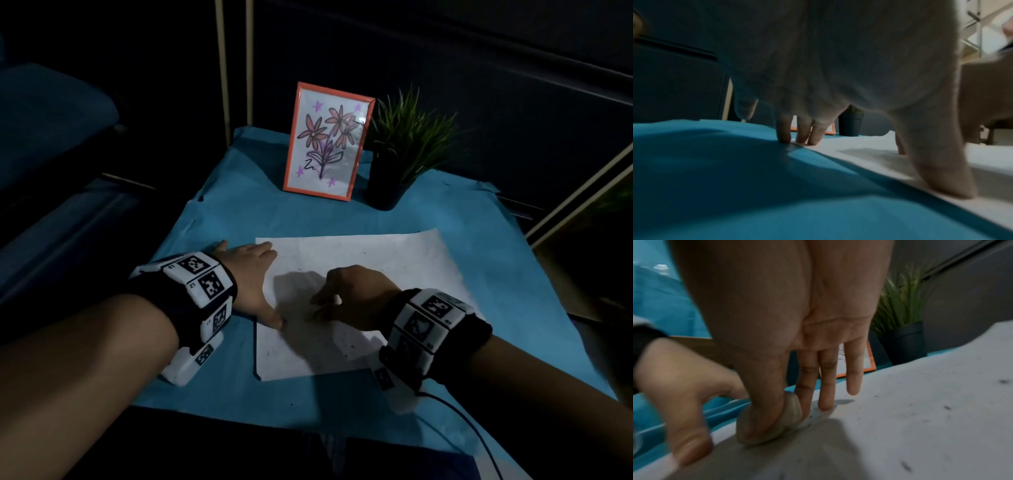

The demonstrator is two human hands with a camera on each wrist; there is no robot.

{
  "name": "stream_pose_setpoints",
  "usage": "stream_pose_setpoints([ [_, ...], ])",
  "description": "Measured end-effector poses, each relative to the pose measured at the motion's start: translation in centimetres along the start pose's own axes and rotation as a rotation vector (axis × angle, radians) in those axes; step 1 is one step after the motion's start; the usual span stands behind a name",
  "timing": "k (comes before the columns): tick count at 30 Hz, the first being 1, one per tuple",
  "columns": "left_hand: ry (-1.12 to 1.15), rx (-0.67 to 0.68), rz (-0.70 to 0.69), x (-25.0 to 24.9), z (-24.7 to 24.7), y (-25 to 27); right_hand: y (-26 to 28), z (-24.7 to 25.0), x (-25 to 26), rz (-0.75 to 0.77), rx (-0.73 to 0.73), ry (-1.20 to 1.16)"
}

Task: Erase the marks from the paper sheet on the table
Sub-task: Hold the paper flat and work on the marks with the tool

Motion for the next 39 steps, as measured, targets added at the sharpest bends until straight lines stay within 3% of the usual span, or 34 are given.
stream_pose_setpoints([
  [7,0.0,-0.005,-0.006,0.1,-0.2,-0.2,-3.1,1.8,-0.3,-0.08,-0.178,-0.069],
  [14,-0.023,-0.017,-0.002,-0.1,-0.1,0.0,-1.7,0.4,0.2,0.0,-0.01,0.018],
  [21,-0.005,-0.009,0.0,0.0,0.2,0.1,-4.1,2.2,0.5,-0.096,-0.142,-0.028],
  [28,-0.032,-0.012,-0.001,-0.1,-0.1,0.0,-0.9,-0.1,0.3,-0.005,0.011,0.03],
  [33,-0.036,0.006,0.009,0.0,-0.1,0.0,-1.2,0.7,0.7,-0.022,-0.086,-0.012],
  [39,-0.047,0.002,0.021,-0.2,-0.3,-0.1,0.4,-1.3,0.7,0.04,0.018,0.042],
])
Point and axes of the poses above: each hand's wrist, its own y-axis away from the middle knuckle, its own z-axis out of the back of the hand, x = y × z, the point moved 4 cm from there along -y, towards the middle knuckle, and after that the axes turned 1 degree about -y, right-handed, at the moved point
